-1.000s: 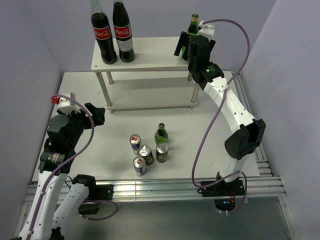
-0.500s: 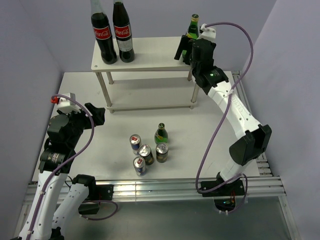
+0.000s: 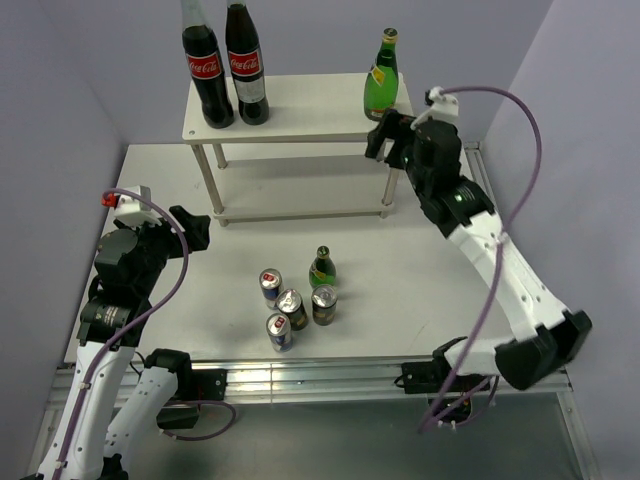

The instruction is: Place and organize the beverage onto the shelf

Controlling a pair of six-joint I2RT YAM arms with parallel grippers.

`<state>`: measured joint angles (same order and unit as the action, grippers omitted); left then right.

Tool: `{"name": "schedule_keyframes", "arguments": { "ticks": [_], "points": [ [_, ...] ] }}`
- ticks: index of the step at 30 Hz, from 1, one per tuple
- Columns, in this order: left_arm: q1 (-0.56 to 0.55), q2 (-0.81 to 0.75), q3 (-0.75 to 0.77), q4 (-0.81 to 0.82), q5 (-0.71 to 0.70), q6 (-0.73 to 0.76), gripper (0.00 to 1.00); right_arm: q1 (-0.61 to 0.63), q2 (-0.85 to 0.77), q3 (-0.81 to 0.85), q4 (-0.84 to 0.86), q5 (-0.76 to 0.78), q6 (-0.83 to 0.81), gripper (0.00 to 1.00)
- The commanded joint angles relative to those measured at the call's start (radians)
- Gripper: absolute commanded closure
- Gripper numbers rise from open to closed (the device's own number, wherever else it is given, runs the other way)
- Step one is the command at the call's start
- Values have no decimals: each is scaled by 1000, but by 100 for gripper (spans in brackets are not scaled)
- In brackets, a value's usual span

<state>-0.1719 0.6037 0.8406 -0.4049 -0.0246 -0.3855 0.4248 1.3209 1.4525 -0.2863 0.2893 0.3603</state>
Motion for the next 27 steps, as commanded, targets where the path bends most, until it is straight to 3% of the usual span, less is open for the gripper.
{"name": "schedule_keyframes", "arguments": {
  "ticks": [1,2,7,11,18,27],
  "points": [
    [-1,-7,3,31,-9,16,1,63,-203,-101,29,-27,42,0],
    [-1,-5,2,31,-8,14,1,63,-204,-134,29,-21,46,0],
    [-1,-2,6,29,-12,14,1,318,-388,-355,45,71,68,0],
    [-1,-7,5,28,-15,14,1,452,-468,-519,38,114,123,0],
    [-1,-2,5,28,-17,16,1,468,-542,-803,68,108,203,0],
    [-1,-1,5,26,-28,16,1,473,-470,-791,131,76,210,0]
  ]
}}
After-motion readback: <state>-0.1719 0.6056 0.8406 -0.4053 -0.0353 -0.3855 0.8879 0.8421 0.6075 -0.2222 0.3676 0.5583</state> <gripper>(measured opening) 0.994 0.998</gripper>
